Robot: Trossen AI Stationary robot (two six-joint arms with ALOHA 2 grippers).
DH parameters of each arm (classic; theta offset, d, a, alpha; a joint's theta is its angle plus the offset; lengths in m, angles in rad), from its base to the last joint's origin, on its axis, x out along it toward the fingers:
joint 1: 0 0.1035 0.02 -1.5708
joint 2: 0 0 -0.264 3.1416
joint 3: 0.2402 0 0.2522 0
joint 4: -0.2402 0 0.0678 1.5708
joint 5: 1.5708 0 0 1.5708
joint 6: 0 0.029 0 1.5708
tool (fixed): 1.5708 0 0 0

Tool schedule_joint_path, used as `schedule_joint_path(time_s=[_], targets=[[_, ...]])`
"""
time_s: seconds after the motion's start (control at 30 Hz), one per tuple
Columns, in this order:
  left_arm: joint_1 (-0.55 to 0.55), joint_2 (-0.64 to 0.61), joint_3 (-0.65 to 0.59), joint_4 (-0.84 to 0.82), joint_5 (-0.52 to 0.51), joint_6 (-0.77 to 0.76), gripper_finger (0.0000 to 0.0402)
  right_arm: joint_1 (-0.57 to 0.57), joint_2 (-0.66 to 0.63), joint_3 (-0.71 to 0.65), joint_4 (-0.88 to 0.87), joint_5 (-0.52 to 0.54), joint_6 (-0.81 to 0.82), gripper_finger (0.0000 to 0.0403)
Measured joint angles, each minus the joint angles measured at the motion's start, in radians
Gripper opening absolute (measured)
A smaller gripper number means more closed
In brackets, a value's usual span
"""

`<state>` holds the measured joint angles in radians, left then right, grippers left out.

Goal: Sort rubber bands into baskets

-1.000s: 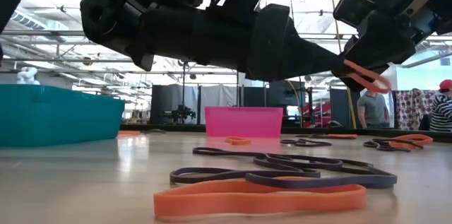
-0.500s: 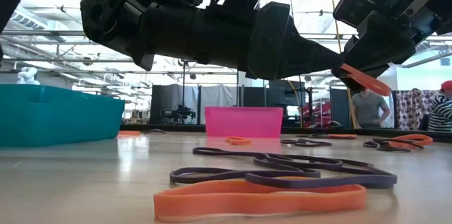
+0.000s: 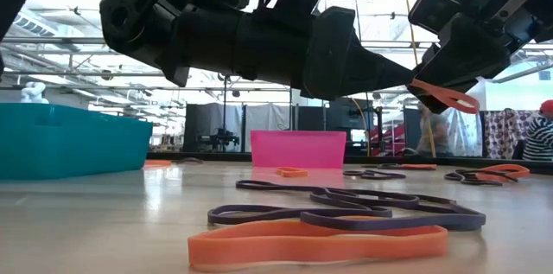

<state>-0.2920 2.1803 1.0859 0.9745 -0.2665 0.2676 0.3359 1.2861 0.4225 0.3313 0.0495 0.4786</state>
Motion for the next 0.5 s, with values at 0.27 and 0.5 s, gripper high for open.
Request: schedule_joint_path(time_s=[0.27,0.5], targets=[[0.000,-0.001,0.000,-0.021,0.000,-0.001,0.0011,0.000,-0.004,0.000,-0.002,-0.003,-0.053,0.0003],[-0.025,-0.022,-0.002,-0.084,-0.023,-0.073,0.0011,0.000,-0.042,0.001,0.000,-0.030,-0.128,0.0057]])
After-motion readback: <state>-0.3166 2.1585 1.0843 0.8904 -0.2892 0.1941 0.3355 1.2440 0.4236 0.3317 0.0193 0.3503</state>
